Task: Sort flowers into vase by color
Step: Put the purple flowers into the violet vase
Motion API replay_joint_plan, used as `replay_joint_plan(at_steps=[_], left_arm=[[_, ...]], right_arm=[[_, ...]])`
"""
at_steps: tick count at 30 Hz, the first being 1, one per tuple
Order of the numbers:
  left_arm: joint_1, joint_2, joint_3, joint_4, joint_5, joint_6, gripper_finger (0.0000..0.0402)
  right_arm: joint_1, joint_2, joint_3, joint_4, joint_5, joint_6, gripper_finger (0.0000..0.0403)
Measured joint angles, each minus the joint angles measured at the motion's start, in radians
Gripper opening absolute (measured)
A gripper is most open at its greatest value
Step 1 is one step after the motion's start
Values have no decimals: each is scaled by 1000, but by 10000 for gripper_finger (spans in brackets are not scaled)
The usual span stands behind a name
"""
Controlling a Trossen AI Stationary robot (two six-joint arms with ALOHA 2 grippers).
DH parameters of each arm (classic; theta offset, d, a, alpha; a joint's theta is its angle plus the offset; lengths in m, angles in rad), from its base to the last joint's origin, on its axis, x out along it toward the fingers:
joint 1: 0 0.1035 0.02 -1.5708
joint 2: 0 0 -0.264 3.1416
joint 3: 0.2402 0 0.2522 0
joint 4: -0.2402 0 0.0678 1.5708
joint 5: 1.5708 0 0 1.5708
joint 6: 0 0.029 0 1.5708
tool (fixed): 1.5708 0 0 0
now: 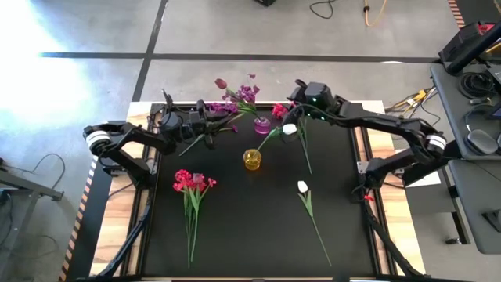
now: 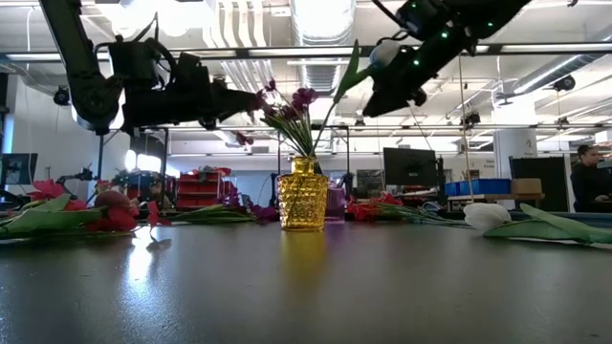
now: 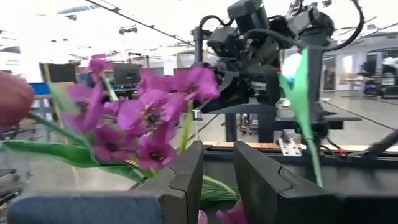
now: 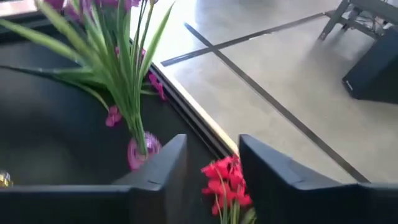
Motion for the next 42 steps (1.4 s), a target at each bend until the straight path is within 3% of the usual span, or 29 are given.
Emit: replay_joint_plan(at_steps=[6, 11, 16, 21, 26, 29, 32, 37, 42], left_arm=[[-4, -64, -10, -11, 116, -9, 75], [-6, -185, -27, -184, 118, 26, 75], [-16, -372, -27, -529, 118, 84, 74], [-19, -562, -11, -1002, 92, 71, 74], [-52, -666, 40, -1408, -134, 52, 74], [-60, -663, 97, -1616, -329, 24, 74], [-60, -619, 152, -1757, -453, -23, 74], [-60, -496, 213, -1828, -484, -63, 83], [-59, -331, 249, -1838, -495, -77, 121]], right_arm=[[1, -45, -166, 144, -31, -1, 21], [1, -44, -285, 289, -42, -3, 13], [0, -52, -328, 316, -43, -1, 13], [2, -72, -336, 316, -50, -21, 13], [2, -88, -336, 319, -50, -53, 12], [2, -89, -336, 319, -50, -67, 12], [2, -89, -336, 319, -50, -70, 12], [2, -89, -336, 317, -64, -65, 12], [2, -89, -336, 314, -149, -69, 12]])
